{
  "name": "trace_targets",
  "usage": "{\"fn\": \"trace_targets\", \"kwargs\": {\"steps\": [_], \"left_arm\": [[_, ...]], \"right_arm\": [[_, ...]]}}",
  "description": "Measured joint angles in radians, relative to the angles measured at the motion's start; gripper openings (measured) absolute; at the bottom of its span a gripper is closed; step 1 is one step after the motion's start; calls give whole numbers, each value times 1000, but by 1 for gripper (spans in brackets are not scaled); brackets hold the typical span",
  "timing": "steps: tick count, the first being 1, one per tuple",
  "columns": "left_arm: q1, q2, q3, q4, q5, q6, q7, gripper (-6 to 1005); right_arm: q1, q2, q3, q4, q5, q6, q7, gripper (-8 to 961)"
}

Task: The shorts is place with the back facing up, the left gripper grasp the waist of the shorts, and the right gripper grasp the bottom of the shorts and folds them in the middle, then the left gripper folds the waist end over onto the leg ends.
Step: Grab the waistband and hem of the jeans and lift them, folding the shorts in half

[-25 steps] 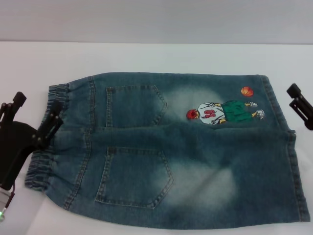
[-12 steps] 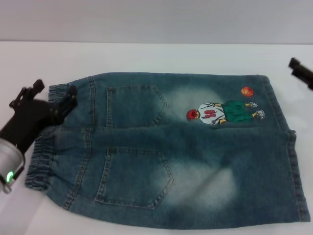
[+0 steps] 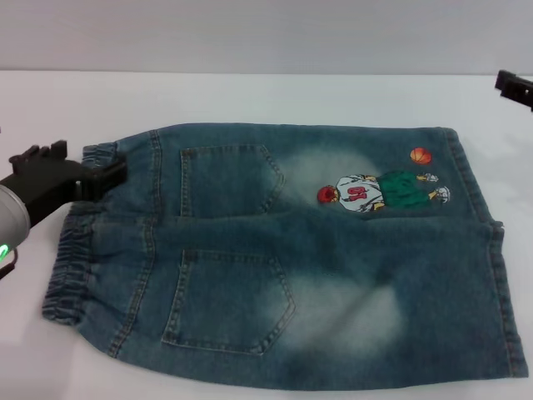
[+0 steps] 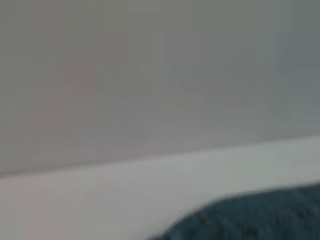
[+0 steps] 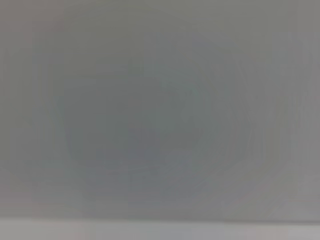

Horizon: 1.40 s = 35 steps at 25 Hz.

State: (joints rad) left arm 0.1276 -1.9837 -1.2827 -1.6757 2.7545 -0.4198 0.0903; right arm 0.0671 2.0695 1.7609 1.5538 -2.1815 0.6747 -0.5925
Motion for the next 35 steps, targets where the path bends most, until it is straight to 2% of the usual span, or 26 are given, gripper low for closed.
{"fn": "trace_targets", "kwargs": {"steps": [1, 2, 4, 7, 9, 12, 16, 23, 35], "left_arm": [[-9, -22, -45, -41, -1, -134, 11, 835], [-9, -22, -45, -41, -1, -134, 11, 834], [-31, -42, -100, -78, -2, -292, 16, 833], [-50, -57, -143, -103, -4, -421, 31, 832], [-54, -65, -157, -120, -6, -484, 45, 831], [-53, -69, -161, -136, -7, -535, 50, 830], [-40, -70, -201, -152, -6, -686, 45, 828], [-29, -72, -274, -165, 7, -745, 45, 826], [-32, -73, -264, -166, 8, -762, 45, 821]], "right_arm": [[8, 0, 0, 44, -93, 53, 84, 766], [14, 0, 3, 75, -150, 93, 135, 766], [22, 0, 15, 139, -228, 187, 186, 766], [25, 0, 51, 233, -264, 324, 202, 765], [24, 1, 62, 253, -264, 353, 203, 765], [-11, 6, 80, 328, -287, 446, 228, 765], [-36, 8, 90, 324, -312, 469, 251, 765], [-27, 4, 86, 304, -327, 472, 234, 765], [18, -1, 70, 284, -356, 474, 245, 765]]}}
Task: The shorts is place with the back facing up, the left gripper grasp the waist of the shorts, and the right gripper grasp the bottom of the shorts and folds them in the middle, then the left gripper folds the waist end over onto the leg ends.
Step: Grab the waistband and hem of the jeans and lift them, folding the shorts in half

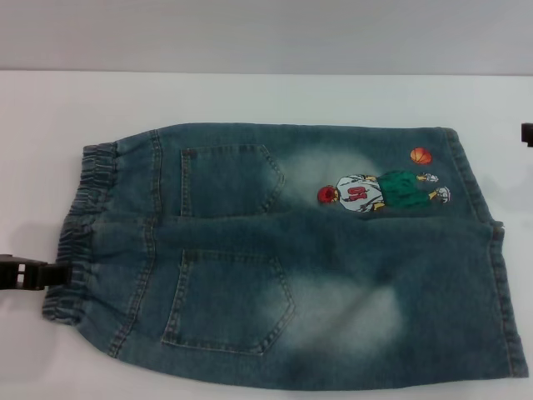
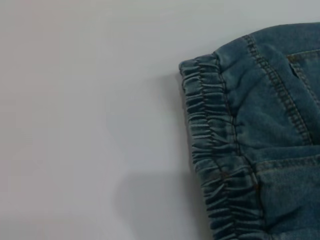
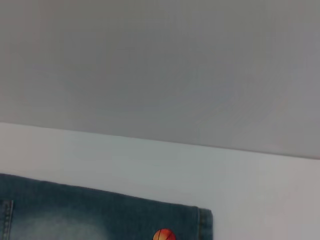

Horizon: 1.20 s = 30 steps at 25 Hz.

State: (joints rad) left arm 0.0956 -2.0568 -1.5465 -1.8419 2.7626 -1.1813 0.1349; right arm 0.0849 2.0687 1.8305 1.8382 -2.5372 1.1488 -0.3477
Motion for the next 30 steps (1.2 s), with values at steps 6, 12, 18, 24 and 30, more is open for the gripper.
{"fn": "trace_targets", "kwargs": {"steps": [6, 12, 18, 24, 30], "left_arm": [[-4, 0, 7, -4, 0, -34, 0, 818], [3, 0, 27, 8, -3, -74, -2, 816], [1, -2, 69, 36, -1, -76, -21, 813], [-5, -2, 73, 36, 0, -75, -25, 811], [-12, -2, 74, 36, 1, -74, -25, 808]], "right_arm": [[5, 1, 0, 9, 2, -18, -9, 765], [-28, 7, -39, 28, 0, -30, -11, 765], [-57, 9, -57, 30, 1, -59, -14, 765], [-59, 10, -65, 36, 0, -62, -18, 765], [-63, 10, -69, 35, 2, -71, -19, 765]]}}
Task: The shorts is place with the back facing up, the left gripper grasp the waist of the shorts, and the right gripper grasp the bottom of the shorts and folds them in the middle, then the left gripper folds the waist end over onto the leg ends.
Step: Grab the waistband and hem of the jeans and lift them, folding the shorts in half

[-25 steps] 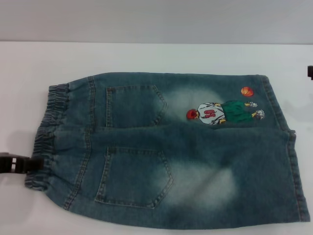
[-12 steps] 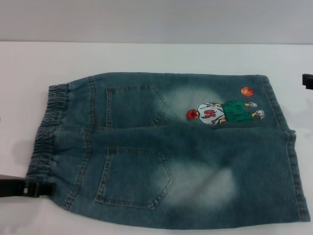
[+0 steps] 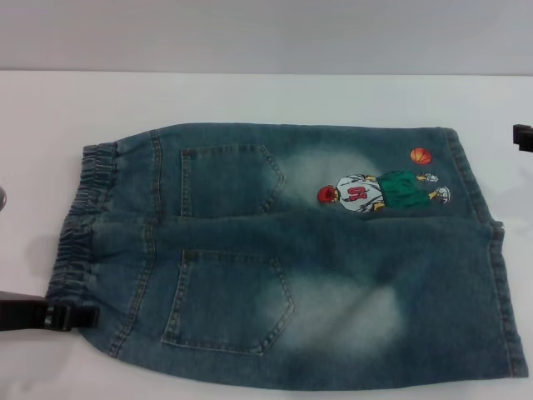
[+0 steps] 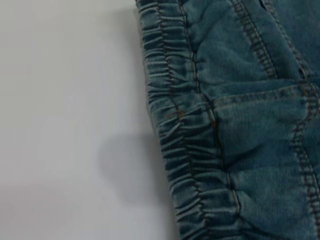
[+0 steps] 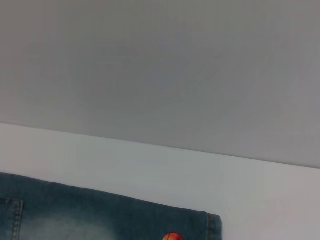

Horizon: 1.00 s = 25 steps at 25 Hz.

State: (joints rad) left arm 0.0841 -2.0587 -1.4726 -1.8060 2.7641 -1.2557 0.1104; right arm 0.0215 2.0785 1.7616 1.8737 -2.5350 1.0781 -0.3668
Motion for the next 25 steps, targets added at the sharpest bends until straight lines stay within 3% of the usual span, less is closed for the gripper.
{"fn": "trace_targets", "kwargs": {"steps": [25], "left_arm": [[-31, 0, 12, 33, 14, -3, -8, 798]], "right_arm": [[2, -2, -10, 8, 11, -1, -15, 765]]}}
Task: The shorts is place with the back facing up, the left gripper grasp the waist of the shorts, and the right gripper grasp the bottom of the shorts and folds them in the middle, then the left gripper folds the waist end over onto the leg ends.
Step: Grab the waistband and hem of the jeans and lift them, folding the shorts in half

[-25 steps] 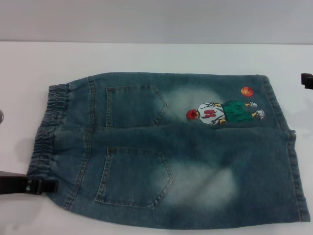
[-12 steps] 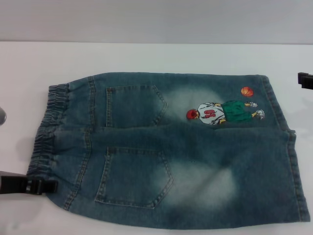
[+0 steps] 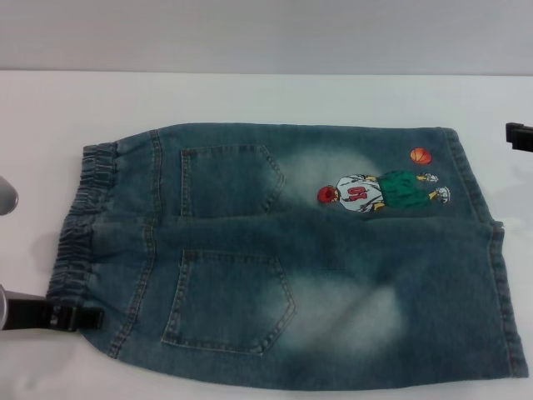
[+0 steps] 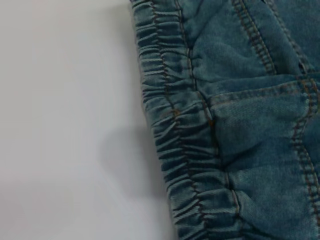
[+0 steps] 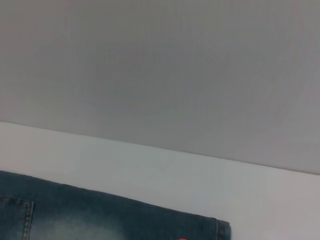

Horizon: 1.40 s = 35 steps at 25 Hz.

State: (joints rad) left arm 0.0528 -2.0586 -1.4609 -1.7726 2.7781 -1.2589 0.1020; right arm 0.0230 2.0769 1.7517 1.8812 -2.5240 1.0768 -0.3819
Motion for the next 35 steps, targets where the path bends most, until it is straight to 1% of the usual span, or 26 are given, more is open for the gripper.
{"fn": "trace_targets", "kwargs": {"steps": [3, 5, 8, 10, 15, 21, 28, 31, 35], "left_arm": [[-9, 0, 4, 11, 0, -2, -3, 797], [-27, 2, 6, 35, -1, -11, 2, 796], [-45, 2, 2, 50, 2, -22, 1, 701], [-42, 2, 1, 46, 3, -24, 0, 637], [-22, 1, 0, 11, 2, -28, -3, 609], [-19, 1, 3, -5, 3, -33, -5, 576], [-10, 1, 10, -22, 3, -35, -9, 484], [-5, 2, 14, -34, 3, -35, -14, 459], [-3, 1, 16, -40, 3, -35, -16, 431]], "right_arm": [[-2, 0, 0, 14, 1, 2, 0, 765], [-4, 0, 0, 28, 1, 6, 0, 765], [-6, 0, 0, 41, 1, 9, 0, 765], [-7, 0, 0, 43, 1, 11, 0, 765], [-8, 0, 0, 40, 1, 11, -1, 765], [-14, 0, 0, 37, 1, 11, -5, 765], [-26, 0, 1, 38, 7, 14, -8, 766], [-30, 0, 6, 44, 14, 41, -1, 766], [-28, 0, 12, 58, 16, 116, 21, 766]]}}
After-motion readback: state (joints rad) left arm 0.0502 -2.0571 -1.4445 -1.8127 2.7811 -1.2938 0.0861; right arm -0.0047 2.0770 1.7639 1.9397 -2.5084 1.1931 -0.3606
